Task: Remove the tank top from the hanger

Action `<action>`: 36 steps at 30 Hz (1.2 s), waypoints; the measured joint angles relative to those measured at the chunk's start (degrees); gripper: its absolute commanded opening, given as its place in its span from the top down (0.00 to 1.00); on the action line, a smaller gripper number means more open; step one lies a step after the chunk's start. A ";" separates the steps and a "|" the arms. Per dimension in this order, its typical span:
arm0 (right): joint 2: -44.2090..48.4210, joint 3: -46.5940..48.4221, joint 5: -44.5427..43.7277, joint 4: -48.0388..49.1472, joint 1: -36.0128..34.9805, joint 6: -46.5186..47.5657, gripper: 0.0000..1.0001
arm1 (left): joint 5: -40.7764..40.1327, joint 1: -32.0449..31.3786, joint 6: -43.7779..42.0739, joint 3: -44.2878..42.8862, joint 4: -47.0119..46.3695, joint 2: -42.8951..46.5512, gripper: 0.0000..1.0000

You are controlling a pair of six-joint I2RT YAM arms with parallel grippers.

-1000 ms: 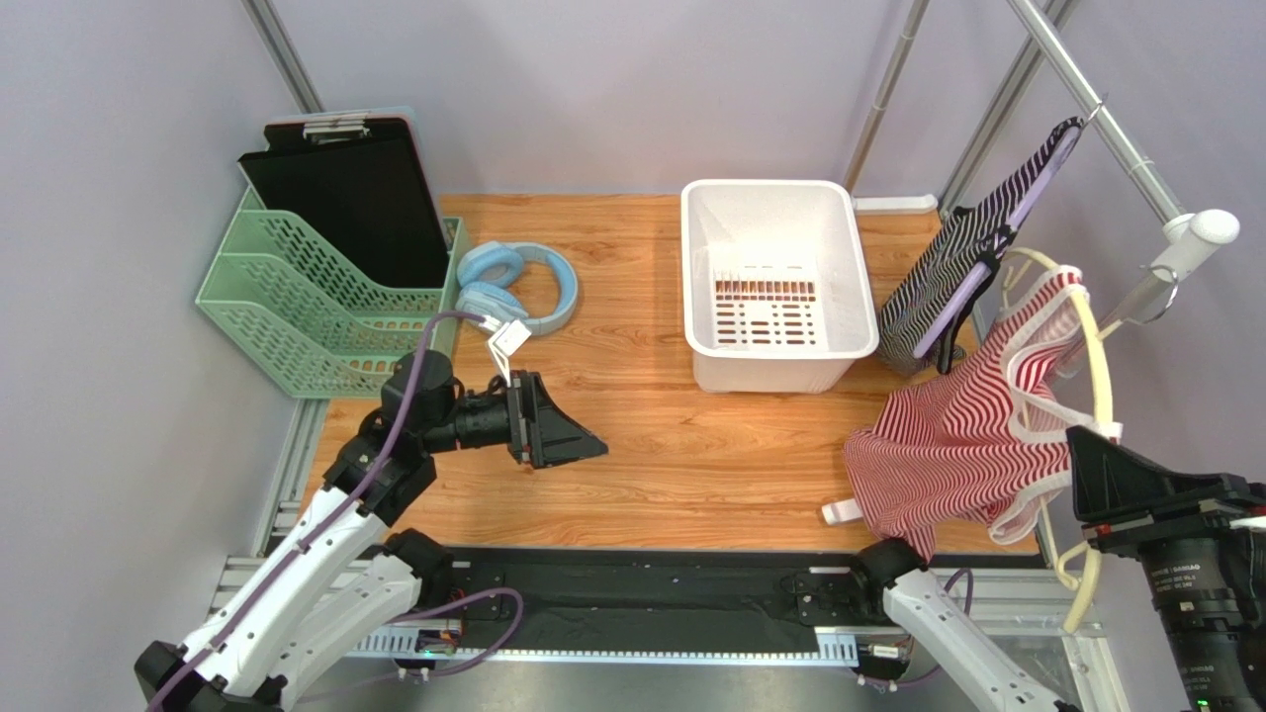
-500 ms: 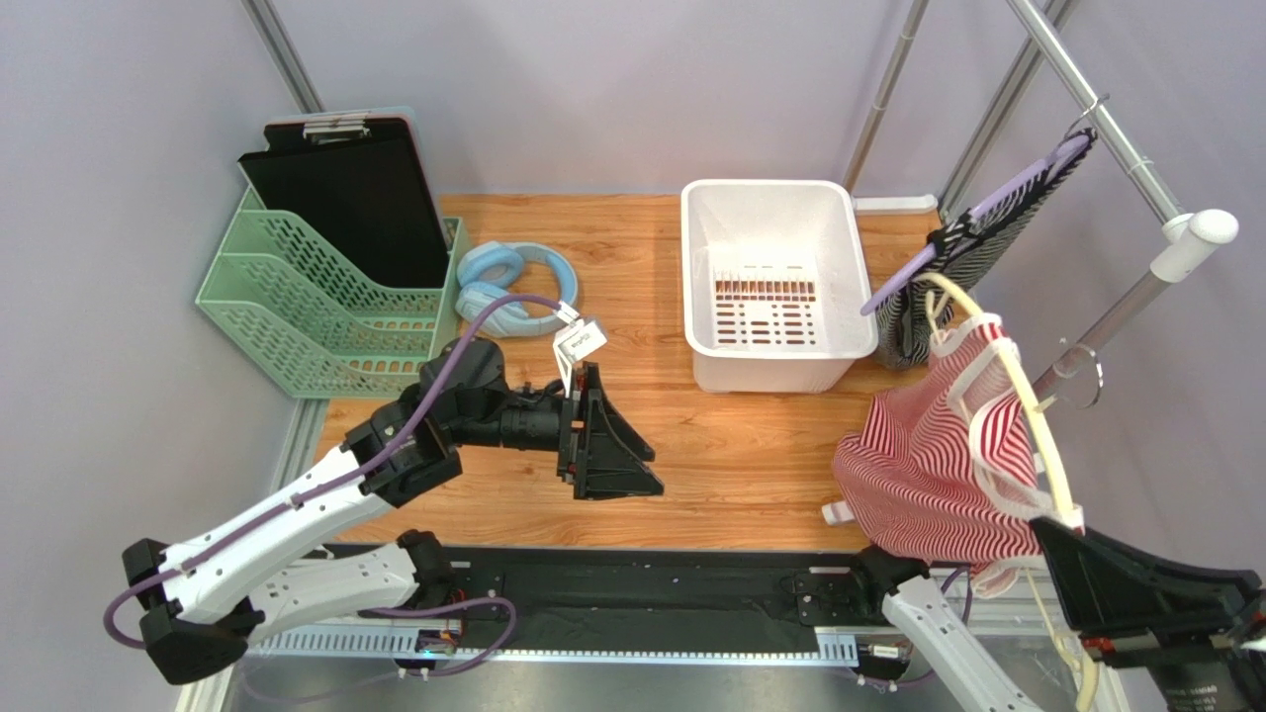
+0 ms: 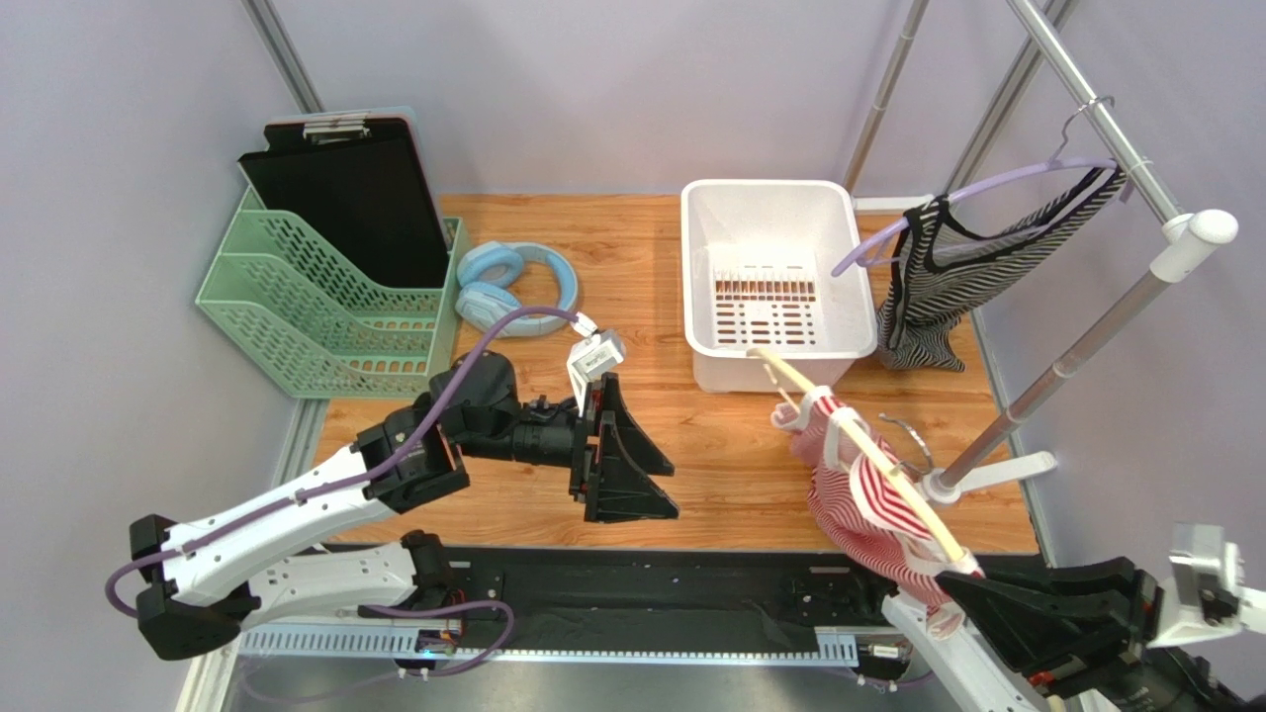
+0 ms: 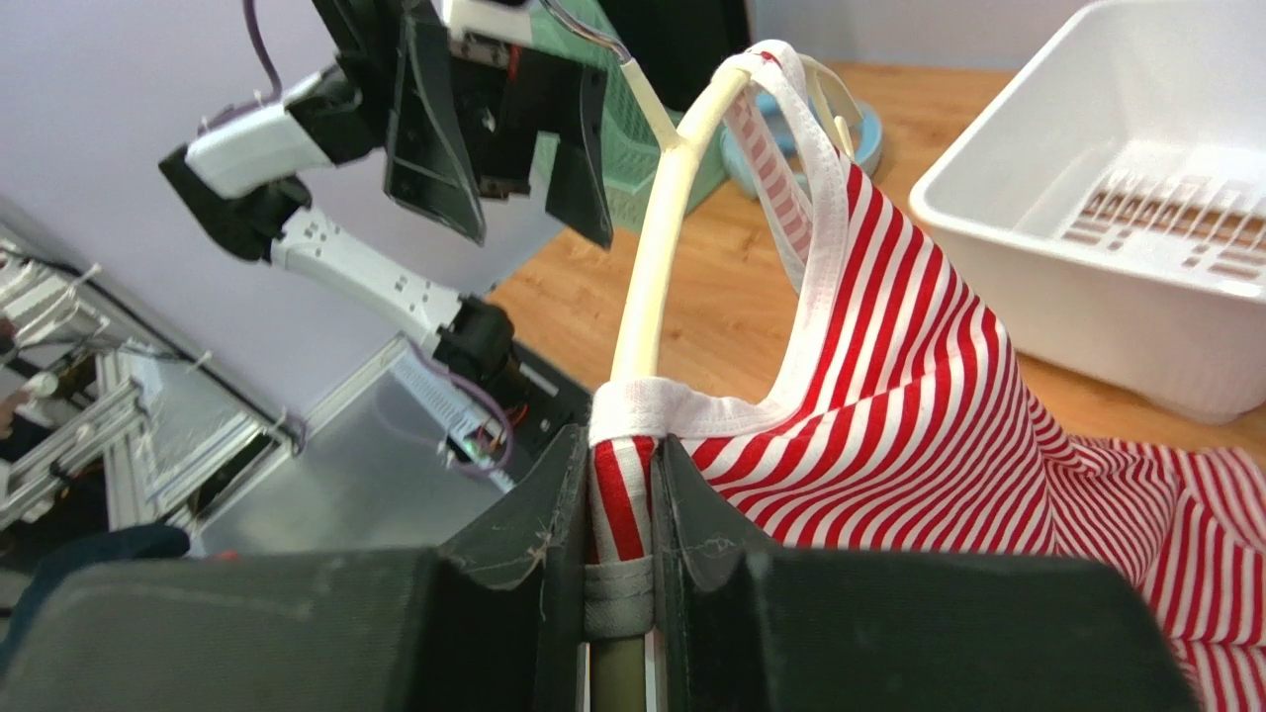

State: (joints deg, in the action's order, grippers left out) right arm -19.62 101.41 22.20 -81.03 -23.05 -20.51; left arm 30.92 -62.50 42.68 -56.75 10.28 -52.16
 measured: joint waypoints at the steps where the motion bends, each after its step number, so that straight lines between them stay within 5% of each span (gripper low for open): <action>1: 0.22 -1.49 1.22 0.13 0.00 -0.02 1.00 | 0.02 -0.83 -0.11 -0.02 -0.81 0.37 0.08; 7: 1.01 -14.78 8.44 1.79 0.79 -1.38 1.00 | -4.85 -6.93 -2.60 -5.44 -2.25 0.57 0.15; 15: -1.05 -28.76 14.75 17.49 1.66 -5.25 1.00 | -14.69 -9.11 -4.68 -15.43 -2.19 -2.82 0.18; 25: -6.78 -32.02 17.88 34.16 1.75 -9.03 1.00 | -26.25 -10.23 -10.71 -23.02 6.88 -11.34 0.31; 36: -9.33 -34.73 21.11 41.03 1.77 -7.85 1.00 | -38.21 -10.60 -18.78 -25.73 10.56 -13.49 0.36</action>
State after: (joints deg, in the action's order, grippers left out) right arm -28.95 66.67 43.31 -40.01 -21.28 -28.36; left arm -7.29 -73.10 23.90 -82.48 20.84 -65.65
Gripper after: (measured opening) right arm 0.173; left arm 0.658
